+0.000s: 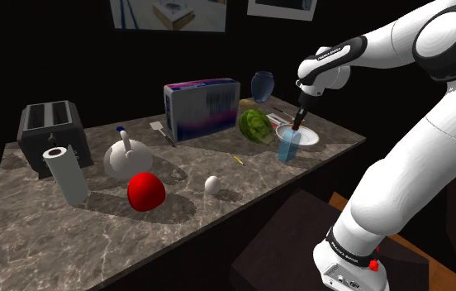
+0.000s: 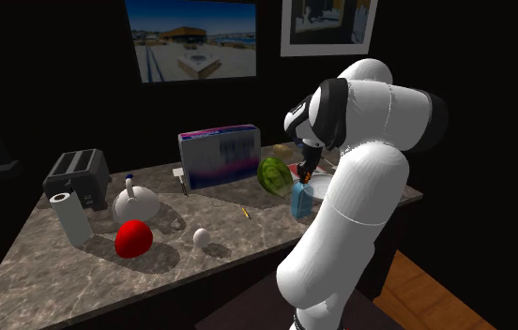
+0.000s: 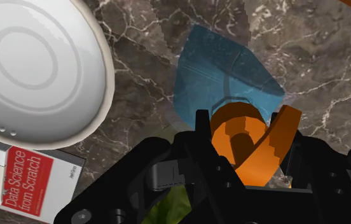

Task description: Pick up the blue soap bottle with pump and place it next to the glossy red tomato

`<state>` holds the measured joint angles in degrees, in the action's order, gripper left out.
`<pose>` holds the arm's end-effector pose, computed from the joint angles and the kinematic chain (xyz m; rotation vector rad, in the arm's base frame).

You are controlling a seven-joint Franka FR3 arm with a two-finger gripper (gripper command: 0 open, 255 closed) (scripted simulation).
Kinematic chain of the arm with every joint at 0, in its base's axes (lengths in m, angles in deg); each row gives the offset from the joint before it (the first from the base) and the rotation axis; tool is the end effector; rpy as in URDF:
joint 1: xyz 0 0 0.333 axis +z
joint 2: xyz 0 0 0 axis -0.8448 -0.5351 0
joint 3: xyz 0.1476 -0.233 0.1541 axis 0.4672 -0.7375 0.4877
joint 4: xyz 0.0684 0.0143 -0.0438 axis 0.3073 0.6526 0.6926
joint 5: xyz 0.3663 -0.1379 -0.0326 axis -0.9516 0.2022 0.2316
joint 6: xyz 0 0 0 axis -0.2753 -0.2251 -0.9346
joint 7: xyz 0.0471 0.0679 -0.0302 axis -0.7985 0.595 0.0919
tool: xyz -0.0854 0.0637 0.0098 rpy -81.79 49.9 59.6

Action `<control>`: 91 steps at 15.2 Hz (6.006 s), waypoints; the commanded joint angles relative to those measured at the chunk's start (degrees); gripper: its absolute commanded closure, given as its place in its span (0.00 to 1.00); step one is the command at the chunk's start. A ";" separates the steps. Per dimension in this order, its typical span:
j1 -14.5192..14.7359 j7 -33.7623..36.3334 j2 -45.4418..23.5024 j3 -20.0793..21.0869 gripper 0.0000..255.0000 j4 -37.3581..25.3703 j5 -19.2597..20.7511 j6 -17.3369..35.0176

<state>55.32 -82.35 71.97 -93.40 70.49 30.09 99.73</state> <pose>0.3550 -0.3424 0.4116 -3.0822 -0.2809 -0.1586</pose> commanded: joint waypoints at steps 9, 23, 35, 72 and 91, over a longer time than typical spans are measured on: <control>-0.41 1.94 2.96 1.37 1.00 -3.93 1.83 -6.33; -0.46 3.78 5.57 3.25 1.00 -12.62 2.91 -17.21; -0.01 4.26 5.41 4.09 1.00 -21.95 2.50 -26.40; 5.96 26.45 11.99 21.17 1.00 -31.45 1.76 -42.30; 13.57 53.18 7.59 40.67 1.00 -33.45 -3.36 -39.75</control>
<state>68.41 -30.82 79.72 -53.83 36.96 26.96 59.66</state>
